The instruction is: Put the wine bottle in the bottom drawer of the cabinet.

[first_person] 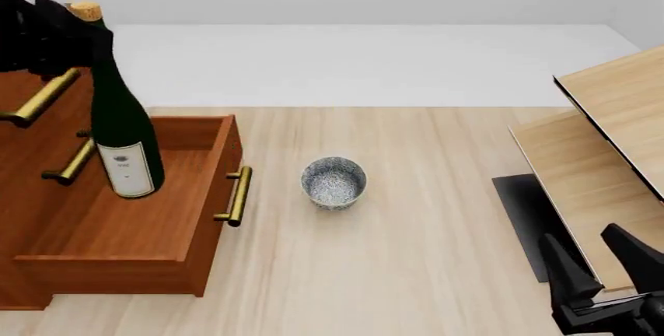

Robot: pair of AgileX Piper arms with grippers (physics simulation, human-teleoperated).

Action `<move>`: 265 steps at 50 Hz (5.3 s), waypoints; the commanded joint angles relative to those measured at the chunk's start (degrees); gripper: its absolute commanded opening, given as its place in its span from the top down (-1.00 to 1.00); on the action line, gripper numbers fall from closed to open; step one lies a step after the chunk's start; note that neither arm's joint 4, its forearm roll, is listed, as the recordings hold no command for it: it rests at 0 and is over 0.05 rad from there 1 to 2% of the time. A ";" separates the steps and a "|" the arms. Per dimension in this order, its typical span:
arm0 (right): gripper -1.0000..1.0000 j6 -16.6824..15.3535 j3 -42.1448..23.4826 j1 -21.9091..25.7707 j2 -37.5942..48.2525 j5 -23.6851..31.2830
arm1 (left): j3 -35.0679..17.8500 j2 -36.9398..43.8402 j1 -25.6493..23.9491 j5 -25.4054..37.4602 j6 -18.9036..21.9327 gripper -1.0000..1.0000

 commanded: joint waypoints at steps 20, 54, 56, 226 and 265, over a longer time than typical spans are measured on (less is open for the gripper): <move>-1.00 -0.09 0.00 0.07 -0.53 0.71 | 7.68 0.90 2.05 -5.57 -1.45 1.00; -1.00 -0.19 0.01 0.15 1.64 -1.25 | 16.32 -0.62 4.11 -9.61 -5.81 1.00; -1.00 -0.23 0.01 0.20 1.69 -1.31 | 16.95 -0.81 4.22 -9.99 -5.24 1.00; -1.00 0.82 0.01 -0.48 0.61 0.23 | 25.23 32.19 7.75 -38.35 -8.21 1.00; -1.00 1.07 0.01 -0.57 2.70 -1.77 | 26.88 35.92 6.43 -42.68 -8.41 1.00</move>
